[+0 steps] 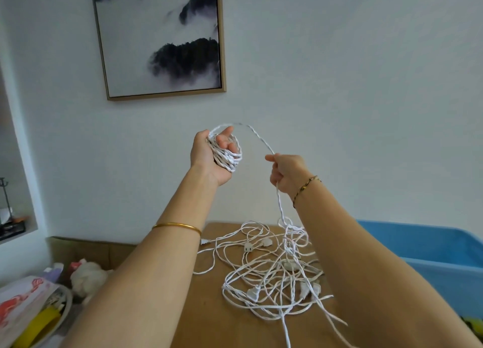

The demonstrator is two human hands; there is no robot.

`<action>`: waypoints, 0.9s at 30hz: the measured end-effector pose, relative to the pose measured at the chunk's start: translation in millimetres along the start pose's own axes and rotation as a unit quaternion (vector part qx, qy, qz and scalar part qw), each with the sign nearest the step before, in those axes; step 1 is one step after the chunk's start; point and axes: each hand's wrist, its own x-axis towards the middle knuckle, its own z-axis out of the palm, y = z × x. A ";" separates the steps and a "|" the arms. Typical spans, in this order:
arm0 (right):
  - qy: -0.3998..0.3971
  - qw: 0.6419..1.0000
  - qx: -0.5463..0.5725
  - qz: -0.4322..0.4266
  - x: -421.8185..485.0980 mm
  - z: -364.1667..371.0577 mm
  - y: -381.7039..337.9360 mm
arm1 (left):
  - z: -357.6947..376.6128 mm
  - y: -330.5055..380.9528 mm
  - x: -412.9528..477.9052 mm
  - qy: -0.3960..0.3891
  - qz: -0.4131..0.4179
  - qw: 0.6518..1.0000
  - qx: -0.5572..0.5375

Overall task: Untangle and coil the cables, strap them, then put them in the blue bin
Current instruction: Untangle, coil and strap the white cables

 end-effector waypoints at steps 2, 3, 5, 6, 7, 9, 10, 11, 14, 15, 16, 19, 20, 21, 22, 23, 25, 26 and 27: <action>0.032 0.999 0.022 0.020 2.8 -10.3 16.5 | -3.8 -1.5 1.4 -0.006 -0.003 1.000 -0.013; 0.046 0.998 0.022 0.030 4.1 -14.9 23.4 | -5.4 -1.7 2.1 -0.007 -0.002 1.000 -0.021; 0.064 0.997 -0.007 0.049 5.6 -23.4 34.7 | -7.7 -2.1 3.3 -0.010 0.004 0.999 -0.034; 0.068 0.995 -0.025 0.061 5.4 -27.6 39.1 | -8.4 -2.1 3.6 -0.012 0.010 0.999 -0.038; 0.068 0.994 -0.037 0.075 4.1 -31.8 42.7 | -9.5 -1.8 4.6 -0.012 0.017 0.999 -0.041; 0.054 0.993 -0.039 0.099 -0.6 -39.3 48.5 | -12.7 -0.1 7.8 -0.005 0.039 0.998 -0.049; 0.042 0.993 -0.030 0.107 -3.2 -43.0 50.6 | -14.4 0.7 10.2 -0.001 0.052 0.997 -0.054; 0.029 0.993 -0.021 0.111 -6.3 -45.9 52.2 | -16.4 1.8 12.5 0.003 0.066 0.996 -0.059; -0.018 0.993 0.003 0.117 -14.4 -51.9 53.1 | -21.6 1.6 18.8 0.011 0.094 0.994 -0.061; -0.039 0.992 -0.001 0.117 -17.7 -52.9 52.4 | -23.0 1.0 20.4 0.016 0.101 0.993 -0.053; -0.062 0.991 -0.018 0.114 -21.2 -53.7 50.7 | -23.6 0.7 20.7 0.025 0.107 0.993 -0.040; -0.150 0.976 -0.137 0.076 -34.1 -54.4 43.3 | -28.6 -4.5 26.5 0.070 0.140 0.986 0.064; -0.182 0.966 -0.173 0.055 -39.0 -53.0 40.1 | -31.5 -7.6 28.8 0.080 0.161 0.974 0.135; -0.209 0.957 -0.200 0.031 -43.4 -50.5 36.5 | -35.5 -11.1 31.2 0.081 0.194 0.950 0.233; -0.230 0.948 -0.219 0.005 -46.8 -47.4 32.5 | -39.5 -15.5 33.0 0.071 0.234 0.907 0.344; -0.241 0.942 -0.232 -0.024 -49.4 -43.7 28.3 | -43.3 -20.2 33.7 0.047 0.270 0.851 0.449; -0.231 0.933 -0.262 -0.087 -51.4 -36.3 18.1 | -45.6 -25.9 27.3 -0.006 0.299 0.740 0.602; -0.213 0.928 -0.282 -0.117 -51.1 -33.6 12.5 | -44.7 -26.8 20.9 -0.033 0.291 0.696 0.655; -0.193 0.923 -0.300 -0.145 -50.4 -31.7 6.9 | -44.3 -26.9 17.0 -0.061 0.270 0.666 0.693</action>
